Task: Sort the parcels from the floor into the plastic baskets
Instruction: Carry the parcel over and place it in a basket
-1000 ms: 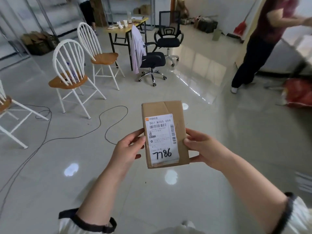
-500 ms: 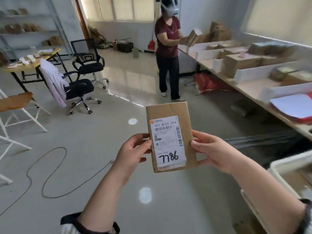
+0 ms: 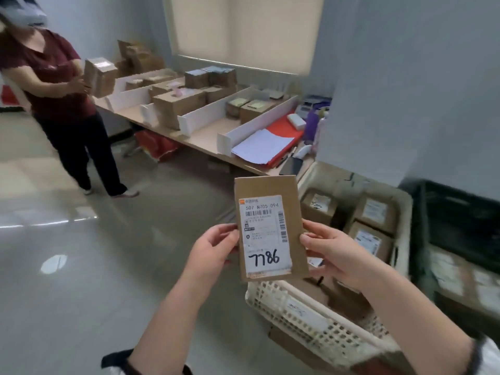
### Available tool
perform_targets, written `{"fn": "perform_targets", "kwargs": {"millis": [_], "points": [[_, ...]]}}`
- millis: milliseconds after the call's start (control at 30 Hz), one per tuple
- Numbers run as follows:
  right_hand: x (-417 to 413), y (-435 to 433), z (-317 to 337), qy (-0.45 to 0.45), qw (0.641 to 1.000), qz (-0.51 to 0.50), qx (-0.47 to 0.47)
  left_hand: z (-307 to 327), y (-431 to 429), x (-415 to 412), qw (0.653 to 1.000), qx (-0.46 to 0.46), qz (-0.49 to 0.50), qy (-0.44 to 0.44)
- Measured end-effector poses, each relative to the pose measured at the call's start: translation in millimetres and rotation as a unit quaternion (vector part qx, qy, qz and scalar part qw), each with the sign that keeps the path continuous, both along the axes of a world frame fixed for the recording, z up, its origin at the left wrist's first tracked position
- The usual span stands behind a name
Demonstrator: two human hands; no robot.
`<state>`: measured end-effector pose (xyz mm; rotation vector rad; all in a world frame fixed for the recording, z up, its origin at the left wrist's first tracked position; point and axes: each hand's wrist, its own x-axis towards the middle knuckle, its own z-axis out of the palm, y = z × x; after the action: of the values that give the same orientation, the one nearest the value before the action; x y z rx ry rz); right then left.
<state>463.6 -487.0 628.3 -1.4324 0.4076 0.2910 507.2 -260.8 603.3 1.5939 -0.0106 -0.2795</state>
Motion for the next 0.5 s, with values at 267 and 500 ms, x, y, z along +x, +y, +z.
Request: {"fn": "perform_targets", "kwargs": {"millis": [267, 500], "points": [[12, -57, -30, 0.041, 0.982, -0.179, 0.046, -21, -83, 76, 0.984, 0.053, -0.165, 0.031], [14, -82, -51, 0.047, 0.963, -0.262, 0.04, -42, -143, 127, 0.955, 0.1, -0.277, 0.043]]}}
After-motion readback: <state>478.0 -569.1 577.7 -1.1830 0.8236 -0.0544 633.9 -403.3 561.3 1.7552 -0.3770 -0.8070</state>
